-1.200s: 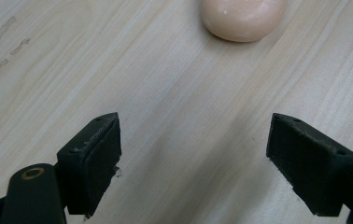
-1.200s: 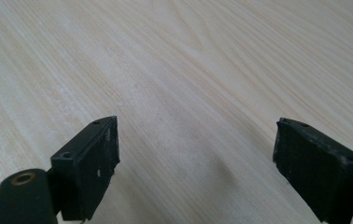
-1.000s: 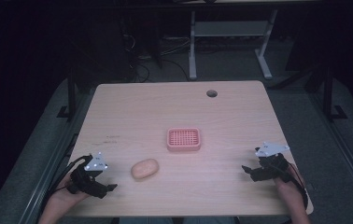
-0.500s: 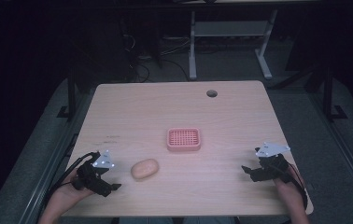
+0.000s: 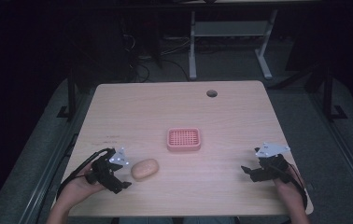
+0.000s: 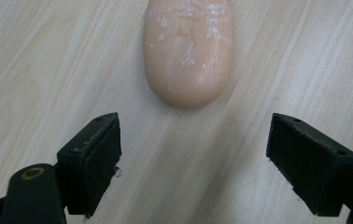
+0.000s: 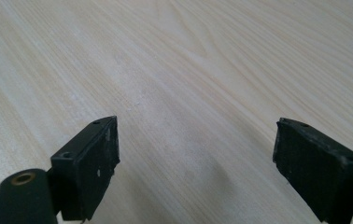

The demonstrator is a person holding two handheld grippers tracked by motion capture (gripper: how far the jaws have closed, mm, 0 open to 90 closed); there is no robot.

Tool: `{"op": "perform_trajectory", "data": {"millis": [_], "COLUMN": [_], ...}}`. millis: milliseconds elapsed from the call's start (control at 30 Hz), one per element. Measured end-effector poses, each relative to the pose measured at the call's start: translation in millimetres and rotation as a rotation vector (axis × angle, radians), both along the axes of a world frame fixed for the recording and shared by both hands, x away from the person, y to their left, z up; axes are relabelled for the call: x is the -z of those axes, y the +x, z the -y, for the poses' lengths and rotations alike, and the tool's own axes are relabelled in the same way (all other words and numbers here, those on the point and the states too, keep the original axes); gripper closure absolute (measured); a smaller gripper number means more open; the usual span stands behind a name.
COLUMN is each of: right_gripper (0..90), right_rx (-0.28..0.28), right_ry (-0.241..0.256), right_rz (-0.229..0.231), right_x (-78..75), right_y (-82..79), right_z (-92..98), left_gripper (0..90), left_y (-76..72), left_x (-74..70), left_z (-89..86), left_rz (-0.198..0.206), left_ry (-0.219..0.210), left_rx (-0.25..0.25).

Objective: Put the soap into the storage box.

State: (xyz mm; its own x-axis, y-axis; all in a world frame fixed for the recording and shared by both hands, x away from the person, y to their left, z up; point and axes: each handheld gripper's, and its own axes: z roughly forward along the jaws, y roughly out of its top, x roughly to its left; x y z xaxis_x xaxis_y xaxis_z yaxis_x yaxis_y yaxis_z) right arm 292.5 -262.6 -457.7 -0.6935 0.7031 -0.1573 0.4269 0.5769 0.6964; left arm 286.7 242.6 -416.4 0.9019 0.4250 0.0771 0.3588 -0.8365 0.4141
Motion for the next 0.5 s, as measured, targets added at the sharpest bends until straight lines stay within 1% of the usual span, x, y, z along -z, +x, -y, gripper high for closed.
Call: {"op": "perform_trajectory", "data": {"millis": [33,67,200,267,300,367,400,500], "right_gripper": [14.0,13.9,13.9,13.9,13.9,13.9,13.9,13.9], "right_rx": [0.001,0.001,-0.004,-0.004,-0.005,-0.006,-0.007,-0.008], "right_ry": [0.001,0.001,-0.001,0.0,0.0,-0.002,-0.002,-0.003], "right_rz": [-0.003,-0.003,0.0,-0.001,-0.002,0.0,0.0,-0.001], "right_x": [0.1,0.2,0.3,0.4,0.4,0.3,0.3,0.4], "right_y": [0.0,0.0,0.2,0.2,0.3,0.3,0.3,0.2], "right_z": [-0.2,-0.4,-0.3,-0.3,-0.3,-0.4,-0.6,-0.9], "left_gripper": [17.4,17.4,17.4,17.4,17.4,17.4,17.4,17.4], "left_y": [0.0,2.6,7.1,9.4,11.1,13.1,14.9,18.5], "left_x": [0.0,0.2,0.7,1.1,1.1,2.1,1.6,3.2], "left_z": [0.0,4.5,12.9,17.2,19.2,23.5,24.9,30.1], "left_rz": [0.0,-0.006,-0.016,-0.014,-0.014,-0.017,-0.019,-0.028], "left_ry": [0.0,0.004,0.022,0.032,0.045,0.048,0.055,0.049], "left_rx": [0.0,0.005,0.019,0.024,0.034,0.032,0.043,0.044]}}
